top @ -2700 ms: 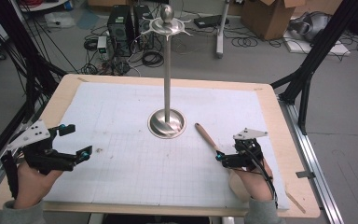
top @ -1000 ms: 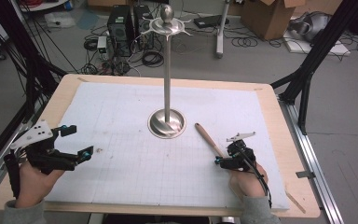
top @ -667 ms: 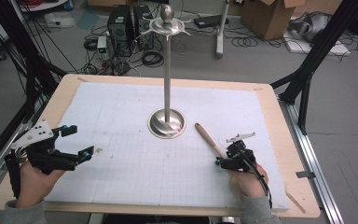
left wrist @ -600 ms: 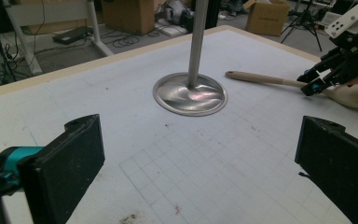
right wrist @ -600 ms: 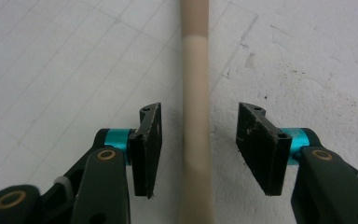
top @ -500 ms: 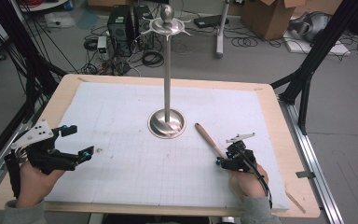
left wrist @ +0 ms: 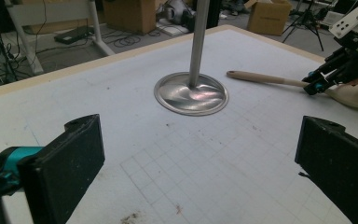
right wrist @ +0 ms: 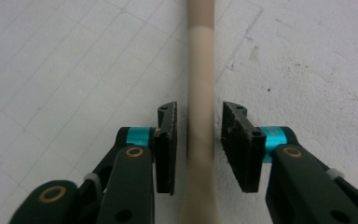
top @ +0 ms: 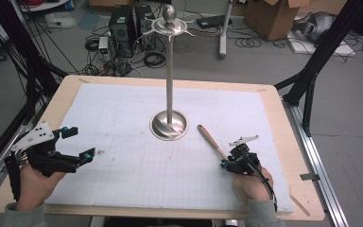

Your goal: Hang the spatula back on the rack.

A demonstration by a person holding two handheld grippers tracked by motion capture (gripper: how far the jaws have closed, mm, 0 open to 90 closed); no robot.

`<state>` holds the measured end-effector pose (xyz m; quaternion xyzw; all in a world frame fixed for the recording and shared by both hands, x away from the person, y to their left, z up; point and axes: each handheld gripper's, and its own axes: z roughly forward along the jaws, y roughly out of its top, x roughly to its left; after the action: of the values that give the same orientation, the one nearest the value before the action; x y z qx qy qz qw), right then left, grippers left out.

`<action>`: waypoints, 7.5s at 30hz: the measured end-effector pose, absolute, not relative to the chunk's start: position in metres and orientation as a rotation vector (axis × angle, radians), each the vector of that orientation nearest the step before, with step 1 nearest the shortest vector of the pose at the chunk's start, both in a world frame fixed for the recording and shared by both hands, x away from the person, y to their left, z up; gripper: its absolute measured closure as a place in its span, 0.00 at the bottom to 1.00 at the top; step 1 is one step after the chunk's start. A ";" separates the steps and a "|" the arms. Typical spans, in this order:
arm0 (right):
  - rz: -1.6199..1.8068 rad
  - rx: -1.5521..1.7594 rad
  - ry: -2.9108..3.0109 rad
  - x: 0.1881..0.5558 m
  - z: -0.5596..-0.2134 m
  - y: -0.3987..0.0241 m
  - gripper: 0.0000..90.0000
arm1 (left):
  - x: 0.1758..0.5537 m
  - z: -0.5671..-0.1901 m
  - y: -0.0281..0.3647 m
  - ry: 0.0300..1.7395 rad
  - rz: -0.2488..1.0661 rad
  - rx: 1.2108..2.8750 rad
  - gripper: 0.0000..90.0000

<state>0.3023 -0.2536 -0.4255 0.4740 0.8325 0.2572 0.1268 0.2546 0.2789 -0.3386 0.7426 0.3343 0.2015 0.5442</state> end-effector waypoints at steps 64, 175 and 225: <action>1.137 1.159 2.238 0.278 -0.374 -0.272 0.87 | 0.256 -0.341 0.279 0.808 0.471 1.762 0.02; 1.479 0.869 2.002 0.296 -0.225 -0.256 0.87 | 0.257 -0.346 0.272 0.806 0.457 1.793 0.02; 1.516 0.883 2.082 0.315 -0.231 -0.252 0.87 | 0.256 -0.346 0.272 0.806 0.451 1.793 0.02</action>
<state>0.3149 -0.2522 -0.2307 0.3174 0.7480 0.5447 0.2077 0.2562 0.2722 -0.3457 0.7520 0.3381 0.1892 0.5333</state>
